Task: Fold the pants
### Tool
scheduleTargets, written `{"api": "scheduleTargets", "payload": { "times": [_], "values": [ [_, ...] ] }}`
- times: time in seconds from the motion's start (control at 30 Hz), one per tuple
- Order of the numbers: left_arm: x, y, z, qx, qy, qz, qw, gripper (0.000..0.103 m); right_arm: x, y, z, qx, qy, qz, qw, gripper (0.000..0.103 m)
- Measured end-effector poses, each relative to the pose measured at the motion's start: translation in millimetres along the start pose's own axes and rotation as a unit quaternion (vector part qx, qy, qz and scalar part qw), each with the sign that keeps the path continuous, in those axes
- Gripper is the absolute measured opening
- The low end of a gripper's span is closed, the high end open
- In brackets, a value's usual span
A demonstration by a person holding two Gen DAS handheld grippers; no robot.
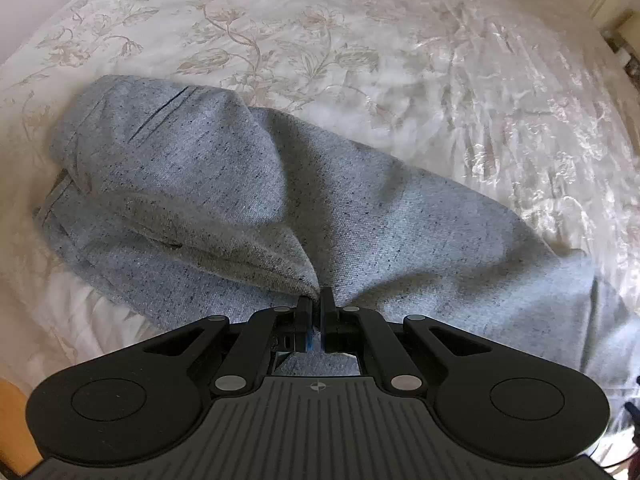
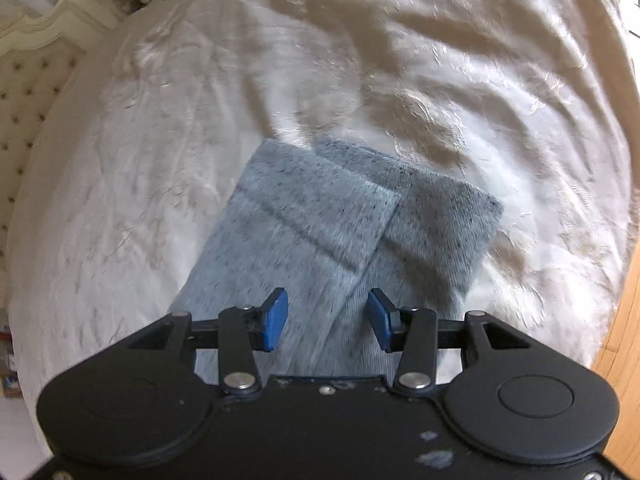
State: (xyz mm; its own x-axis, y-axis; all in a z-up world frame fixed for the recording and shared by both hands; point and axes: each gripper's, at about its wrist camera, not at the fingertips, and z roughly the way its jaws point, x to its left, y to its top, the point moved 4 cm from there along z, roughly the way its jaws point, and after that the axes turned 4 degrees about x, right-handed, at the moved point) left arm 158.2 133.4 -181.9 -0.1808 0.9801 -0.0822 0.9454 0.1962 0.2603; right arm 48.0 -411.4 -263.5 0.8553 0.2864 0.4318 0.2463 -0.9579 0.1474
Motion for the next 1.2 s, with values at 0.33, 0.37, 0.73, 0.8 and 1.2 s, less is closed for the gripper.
{"api": "scheduleTargets", "payload": {
  "times": [0.33, 0.37, 0.73, 0.8, 1.2],
  "values": [
    [2.2, -11.7, -52.2, -0.06, -0.017, -0.011, 0.998, 0.003, 26.5, -2.3, -96.9, -0.076, 0.056, -0.148, 0.984, 0.003],
    [4.8, -20.3, -40.5, -0.041, -0.01, -0.012, 0.999, 0.003, 17.7, -4.9, -91.6, -0.063, 0.039, -0.156, 0.985, 0.003],
    [-5.8, -44.5, 9.0, 0.0, 0.051, 0.032, 0.9982, 0.003, 6.5, -10.2, -54.6, -0.012, -0.009, -0.19, 0.982, 0.003],
    [-4.5, -45.6, 6.2, -0.003, 0.048, 0.028, 0.9985, 0.003, 21.0, -5.9, -69.1, -0.044, 0.01, -0.22, 0.974, 0.003],
    [-8.9, -59.2, 19.8, 0.018, 0.079, 0.052, 0.9954, 0.007, -10.1, -3.9, -36.0, 0.027, -0.069, -0.214, 0.974, 0.031]
  ]
}}
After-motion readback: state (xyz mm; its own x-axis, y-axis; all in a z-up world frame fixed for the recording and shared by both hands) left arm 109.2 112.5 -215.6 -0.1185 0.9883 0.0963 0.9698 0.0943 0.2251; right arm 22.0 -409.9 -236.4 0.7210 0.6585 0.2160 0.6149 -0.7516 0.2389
